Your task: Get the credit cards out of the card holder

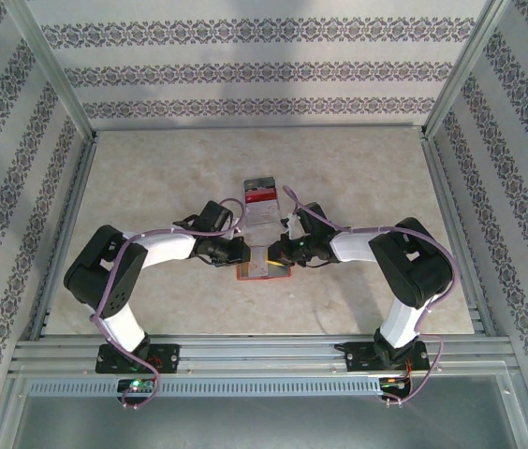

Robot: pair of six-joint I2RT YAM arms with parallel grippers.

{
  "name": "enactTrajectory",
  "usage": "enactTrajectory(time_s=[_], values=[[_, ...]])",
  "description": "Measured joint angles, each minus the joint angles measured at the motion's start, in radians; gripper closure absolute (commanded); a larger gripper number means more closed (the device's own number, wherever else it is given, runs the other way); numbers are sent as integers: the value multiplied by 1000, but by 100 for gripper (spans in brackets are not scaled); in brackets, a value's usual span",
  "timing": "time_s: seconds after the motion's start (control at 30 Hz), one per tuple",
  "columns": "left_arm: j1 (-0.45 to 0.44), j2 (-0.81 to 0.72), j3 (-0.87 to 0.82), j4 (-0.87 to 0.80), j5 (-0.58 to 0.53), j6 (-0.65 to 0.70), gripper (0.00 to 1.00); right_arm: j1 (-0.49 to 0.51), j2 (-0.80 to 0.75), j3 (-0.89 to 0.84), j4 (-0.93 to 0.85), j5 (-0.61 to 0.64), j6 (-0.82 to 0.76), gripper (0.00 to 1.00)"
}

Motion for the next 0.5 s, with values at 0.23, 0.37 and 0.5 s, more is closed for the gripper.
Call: enactTrajectory(time_s=[0.23,0.37,0.5], values=[[0,21,13,-17,-14,3,86,2,0,0,-2,3,-2,97],[0,40,37,-45,-16,8,86,1,-7,0,-11,5,-3,98],[0,51,54,-61,-17,13,86,-6,-29,0,-31,11,-8,98]])
